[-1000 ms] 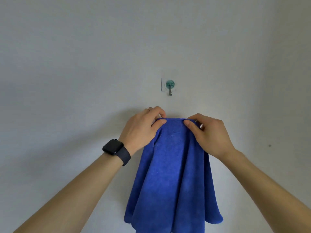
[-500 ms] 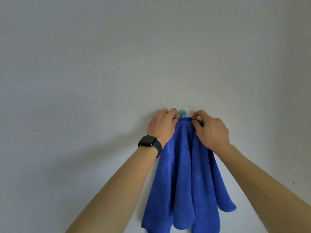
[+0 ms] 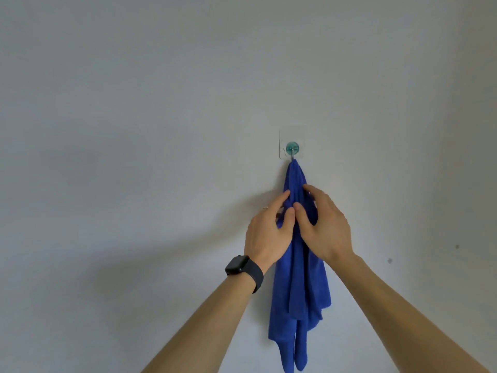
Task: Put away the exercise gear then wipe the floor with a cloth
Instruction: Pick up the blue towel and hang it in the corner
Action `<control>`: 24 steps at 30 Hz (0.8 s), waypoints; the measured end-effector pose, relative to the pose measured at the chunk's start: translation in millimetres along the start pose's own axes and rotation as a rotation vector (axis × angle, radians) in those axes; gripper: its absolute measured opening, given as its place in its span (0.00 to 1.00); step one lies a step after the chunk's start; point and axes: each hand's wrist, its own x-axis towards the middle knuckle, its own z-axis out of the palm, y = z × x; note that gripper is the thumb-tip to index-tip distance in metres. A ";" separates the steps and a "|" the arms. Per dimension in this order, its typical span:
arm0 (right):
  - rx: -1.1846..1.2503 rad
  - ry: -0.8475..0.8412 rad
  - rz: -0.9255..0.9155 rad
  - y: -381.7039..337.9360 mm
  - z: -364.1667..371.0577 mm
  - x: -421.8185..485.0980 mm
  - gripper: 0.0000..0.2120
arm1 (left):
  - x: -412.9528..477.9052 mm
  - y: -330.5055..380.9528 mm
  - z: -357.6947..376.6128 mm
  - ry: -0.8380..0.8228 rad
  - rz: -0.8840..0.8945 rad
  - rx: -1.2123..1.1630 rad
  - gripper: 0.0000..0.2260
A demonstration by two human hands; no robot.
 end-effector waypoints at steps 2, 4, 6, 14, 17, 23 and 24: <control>-0.015 -0.076 -0.010 15.0 4.0 -29.0 0.23 | -27.9 -16.3 1.4 -0.049 -0.007 0.029 0.22; -0.007 -0.166 0.027 28.6 5.8 -57.2 0.26 | -50.8 -31.4 4.4 -0.103 -0.025 0.091 0.25; 0.011 -0.245 0.060 37.6 6.0 -85.2 0.27 | -72.5 -39.0 6.8 -0.158 -0.048 0.169 0.26; -0.005 -0.477 0.054 60.0 -0.2 -163.7 0.27 | -140.5 -56.6 23.6 -0.282 -0.184 0.313 0.26; -0.027 -0.547 0.005 71.5 -4.1 -196.6 0.25 | -175.9 -61.9 26.9 -0.327 -0.245 0.401 0.25; -0.062 -0.696 -0.067 80.0 -9.2 -279.1 0.19 | -279.2 -65.7 5.1 -0.321 -0.421 0.589 0.20; -0.058 -0.737 -0.085 78.2 -8.1 -293.2 0.19 | -300.9 -65.5 -2.6 -0.317 -0.465 0.620 0.20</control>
